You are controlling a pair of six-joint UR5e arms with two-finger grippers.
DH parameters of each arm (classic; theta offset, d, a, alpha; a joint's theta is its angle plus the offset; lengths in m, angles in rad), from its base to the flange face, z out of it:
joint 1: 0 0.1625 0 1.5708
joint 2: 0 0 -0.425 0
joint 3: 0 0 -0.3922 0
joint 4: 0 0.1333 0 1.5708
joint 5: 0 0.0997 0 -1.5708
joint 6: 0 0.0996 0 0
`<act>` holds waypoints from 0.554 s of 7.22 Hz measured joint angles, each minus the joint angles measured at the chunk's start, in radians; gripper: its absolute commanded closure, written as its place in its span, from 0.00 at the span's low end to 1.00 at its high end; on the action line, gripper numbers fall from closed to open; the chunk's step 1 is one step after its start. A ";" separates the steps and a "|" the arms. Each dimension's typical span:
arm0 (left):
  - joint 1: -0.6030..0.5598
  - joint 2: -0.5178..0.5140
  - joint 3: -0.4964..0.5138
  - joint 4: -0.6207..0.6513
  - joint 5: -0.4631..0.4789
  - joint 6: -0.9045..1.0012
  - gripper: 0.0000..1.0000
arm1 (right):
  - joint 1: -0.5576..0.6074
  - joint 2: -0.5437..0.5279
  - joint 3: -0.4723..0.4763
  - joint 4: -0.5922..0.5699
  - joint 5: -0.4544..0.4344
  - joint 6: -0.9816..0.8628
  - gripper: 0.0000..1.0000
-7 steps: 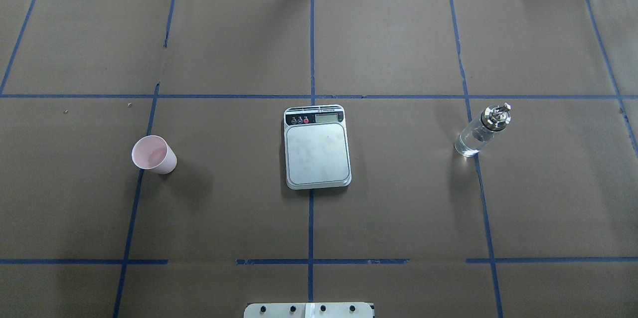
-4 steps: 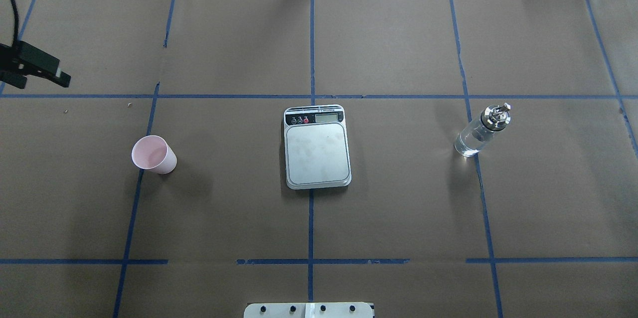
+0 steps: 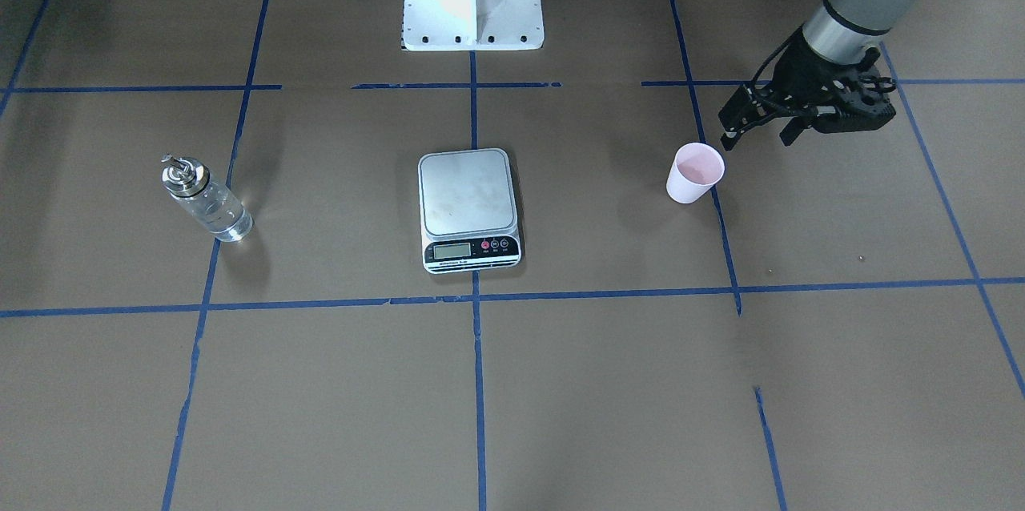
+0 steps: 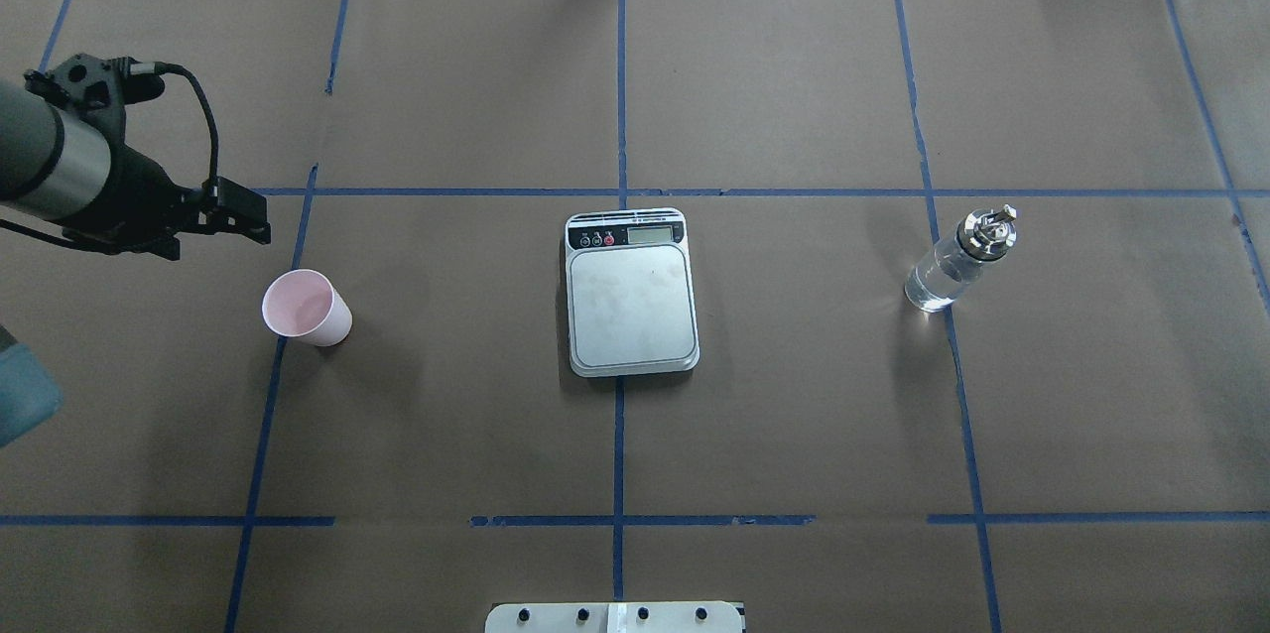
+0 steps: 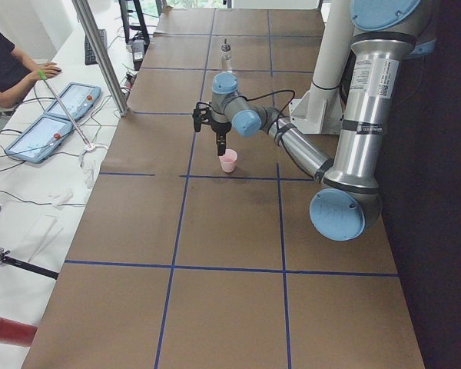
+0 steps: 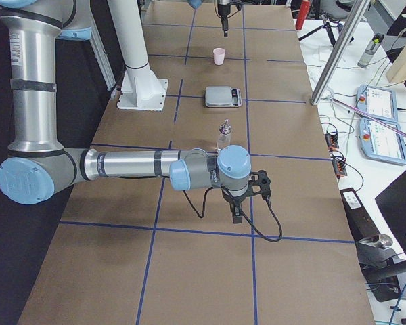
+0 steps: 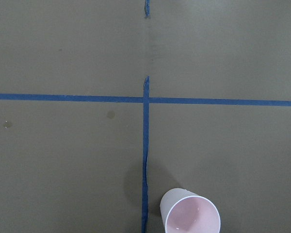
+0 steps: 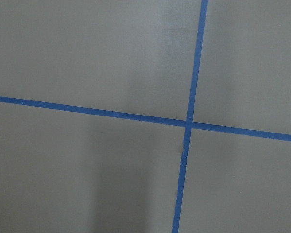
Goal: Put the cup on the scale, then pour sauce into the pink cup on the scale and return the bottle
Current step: 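Reach the left gripper down to the pink cup and grasp it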
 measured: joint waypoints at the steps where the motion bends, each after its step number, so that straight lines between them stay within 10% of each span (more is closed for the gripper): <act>1: 0.043 0.001 0.023 -0.029 0.043 -0.069 0.00 | 0.000 0.001 0.001 0.001 0.004 0.002 0.00; 4: 0.098 0.018 0.103 -0.117 0.093 -0.154 0.02 | 0.000 0.006 0.005 0.001 0.008 0.003 0.00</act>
